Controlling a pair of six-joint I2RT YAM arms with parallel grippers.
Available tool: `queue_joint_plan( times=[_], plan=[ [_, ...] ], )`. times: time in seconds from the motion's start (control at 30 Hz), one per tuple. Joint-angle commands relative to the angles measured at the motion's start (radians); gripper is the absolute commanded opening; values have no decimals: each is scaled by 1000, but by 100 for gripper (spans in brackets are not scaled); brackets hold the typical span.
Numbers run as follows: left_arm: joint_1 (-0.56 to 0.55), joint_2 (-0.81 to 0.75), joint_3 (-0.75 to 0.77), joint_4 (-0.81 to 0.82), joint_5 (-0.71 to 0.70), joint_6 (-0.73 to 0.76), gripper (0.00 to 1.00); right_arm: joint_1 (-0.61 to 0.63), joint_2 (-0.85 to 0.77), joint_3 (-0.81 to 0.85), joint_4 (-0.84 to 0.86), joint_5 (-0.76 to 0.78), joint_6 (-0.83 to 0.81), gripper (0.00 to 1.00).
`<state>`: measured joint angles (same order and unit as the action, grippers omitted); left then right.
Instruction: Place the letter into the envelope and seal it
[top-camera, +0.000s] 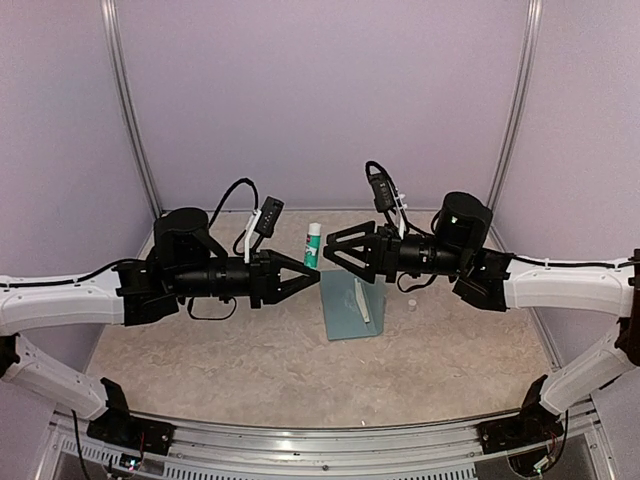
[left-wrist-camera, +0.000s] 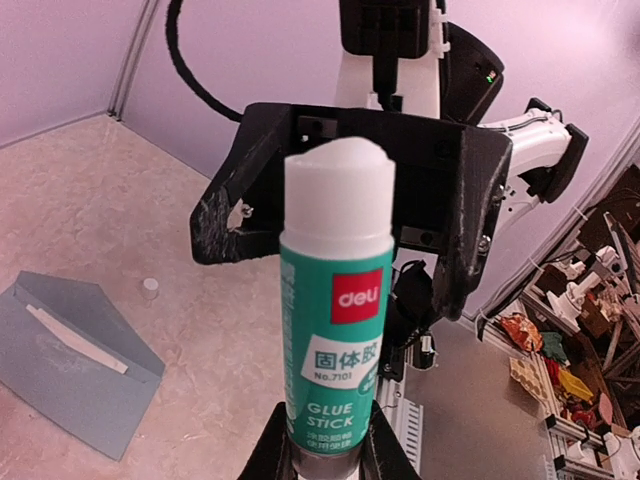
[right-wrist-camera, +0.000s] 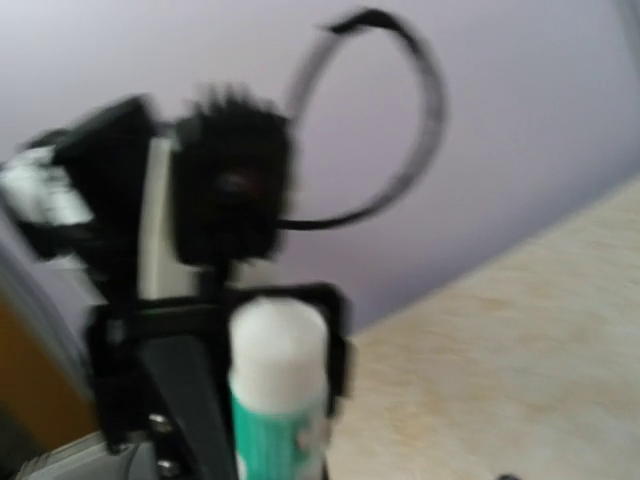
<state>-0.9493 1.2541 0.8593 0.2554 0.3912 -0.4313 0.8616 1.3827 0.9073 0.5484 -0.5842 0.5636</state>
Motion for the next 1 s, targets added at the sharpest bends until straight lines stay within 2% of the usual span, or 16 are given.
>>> queue_joint_plan(
  times=[0.0,0.37,0.6,0.7,0.8,0.97],
  plan=[
    [-23,-13,-5,104,177,-15,0,6,25,13,163,-176,30,63],
    [-45,14,3,118,203,-23,0,38,73,44,251,-233,66,35],
    [-46,24,5,114,192,-21,0,40,96,60,294,-271,101,31],
    [-45,23,2,110,182,-19,0,40,95,60,313,-277,115,21],
    [-46,15,-4,95,126,-9,0,40,89,58,301,-255,113,8],
    [-41,-3,-11,44,-81,-5,0,54,79,82,128,-121,27,0]
  ],
)
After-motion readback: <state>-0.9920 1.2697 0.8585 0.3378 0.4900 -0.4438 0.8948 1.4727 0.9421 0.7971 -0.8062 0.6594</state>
